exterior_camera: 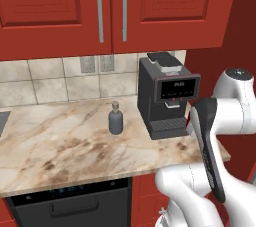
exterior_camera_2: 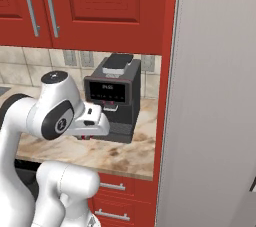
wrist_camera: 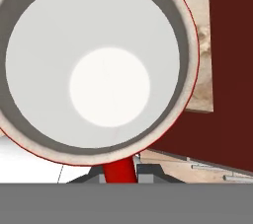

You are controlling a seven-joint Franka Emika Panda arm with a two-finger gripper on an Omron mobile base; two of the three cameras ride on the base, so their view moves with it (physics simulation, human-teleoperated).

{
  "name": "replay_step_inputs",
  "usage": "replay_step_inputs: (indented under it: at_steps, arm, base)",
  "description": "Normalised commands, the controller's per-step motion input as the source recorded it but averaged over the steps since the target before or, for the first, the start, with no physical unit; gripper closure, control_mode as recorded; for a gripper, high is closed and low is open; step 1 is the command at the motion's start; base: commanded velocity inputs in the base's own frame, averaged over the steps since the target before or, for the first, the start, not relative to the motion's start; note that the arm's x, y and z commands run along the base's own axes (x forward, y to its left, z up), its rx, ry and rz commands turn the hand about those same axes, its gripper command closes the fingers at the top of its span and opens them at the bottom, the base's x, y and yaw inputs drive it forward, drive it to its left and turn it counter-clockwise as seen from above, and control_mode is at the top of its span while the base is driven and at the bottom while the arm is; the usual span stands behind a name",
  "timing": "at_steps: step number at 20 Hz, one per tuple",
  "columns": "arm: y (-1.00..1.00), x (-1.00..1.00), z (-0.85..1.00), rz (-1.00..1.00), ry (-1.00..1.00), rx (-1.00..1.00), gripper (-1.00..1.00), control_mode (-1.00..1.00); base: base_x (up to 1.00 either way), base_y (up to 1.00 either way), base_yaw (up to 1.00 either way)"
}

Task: Pick the mug from the counter and place it inside the microwave. Then close the microwave.

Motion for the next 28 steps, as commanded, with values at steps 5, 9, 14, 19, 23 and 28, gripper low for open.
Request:
replay_step_inputs:
  at_steps: [5, 9, 14, 19, 23, 28]
  arm:
    - [0.0, 0.0, 0.0, 0.0, 0.0, 0.0, 1.0, -1.0]
    - [0.0, 0.0, 0.0, 0.0, 0.0, 0.0, 1.0, -1.0]
    - [0.0, 0.0, 0.0, 0.0, 0.0, 0.0, 1.0, -1.0]
    - [0.0, 0.0, 0.0, 0.0, 0.0, 0.0, 1.0, 1.0]
    - [0.0, 0.0, 0.0, 0.0, 0.0, 0.0, 1.0, 1.0]
    - [0.0, 0.0, 0.0, 0.0, 0.0, 0.0, 1.0, 1.0]
  base:
    - [0.0, 0.0, 0.0]
    - [0.0, 0.0, 0.0]
    - [0.0, 0.0, 0.0]
    - [-0.23, 0.0, 0.0]
    - [-0.99, 0.02, 0.0]
    - [-0.78, 0.04, -0.01]
